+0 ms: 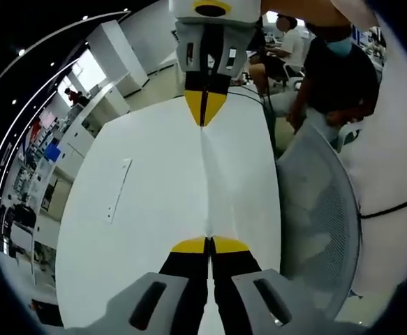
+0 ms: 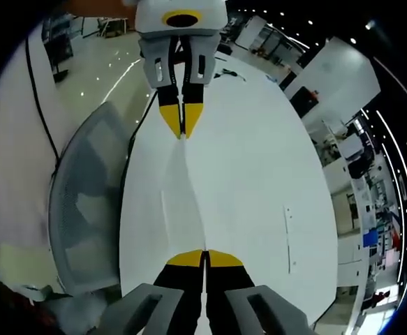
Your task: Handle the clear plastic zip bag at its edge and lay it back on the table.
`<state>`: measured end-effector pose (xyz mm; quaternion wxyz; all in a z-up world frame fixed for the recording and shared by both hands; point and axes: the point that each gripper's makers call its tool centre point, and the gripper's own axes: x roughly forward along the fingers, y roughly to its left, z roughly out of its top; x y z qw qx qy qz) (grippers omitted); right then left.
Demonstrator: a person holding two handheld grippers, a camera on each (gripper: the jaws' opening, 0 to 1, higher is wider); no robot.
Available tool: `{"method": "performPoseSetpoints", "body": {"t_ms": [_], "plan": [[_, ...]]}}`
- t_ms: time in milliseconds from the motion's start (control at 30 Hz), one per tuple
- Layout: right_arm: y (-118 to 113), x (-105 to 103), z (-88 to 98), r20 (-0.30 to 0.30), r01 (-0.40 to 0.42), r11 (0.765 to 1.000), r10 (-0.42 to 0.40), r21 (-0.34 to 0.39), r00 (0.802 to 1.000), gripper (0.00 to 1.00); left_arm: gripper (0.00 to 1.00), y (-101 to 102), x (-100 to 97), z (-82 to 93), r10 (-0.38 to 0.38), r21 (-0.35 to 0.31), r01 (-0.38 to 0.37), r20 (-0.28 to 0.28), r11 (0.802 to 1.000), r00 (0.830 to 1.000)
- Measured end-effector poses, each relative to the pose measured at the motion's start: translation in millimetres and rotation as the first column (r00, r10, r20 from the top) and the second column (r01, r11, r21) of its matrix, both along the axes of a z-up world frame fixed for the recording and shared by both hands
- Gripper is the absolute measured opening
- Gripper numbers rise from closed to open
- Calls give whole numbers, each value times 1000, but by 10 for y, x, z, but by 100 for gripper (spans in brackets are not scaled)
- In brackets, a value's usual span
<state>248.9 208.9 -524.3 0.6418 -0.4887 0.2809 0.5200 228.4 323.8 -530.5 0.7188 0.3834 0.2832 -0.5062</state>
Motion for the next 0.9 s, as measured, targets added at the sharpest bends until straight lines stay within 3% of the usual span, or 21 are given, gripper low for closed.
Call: {"method": "performPoseSetpoints", "body": {"t_ms": [267,367,567,900], "plan": [[36,2,55,-11,24,999,-24,33,1000,0,0,-19,-24,17,-2,-1,2,-3,1000,1000],[98,-1,78,-5,13,999,-12,49,1000,6,0,-17,-34,6,-6,9,6,-2,1000,1000],[178,3,95,-17,3,997,-2,79,1000,8,0,-18,-54,-4,-4,11,4,-4,1000,1000],[473,-198,193,-56,-49,986,58,161,997,14,0,1,-48,2,7,-4,-7,2,1000,1000]]}}
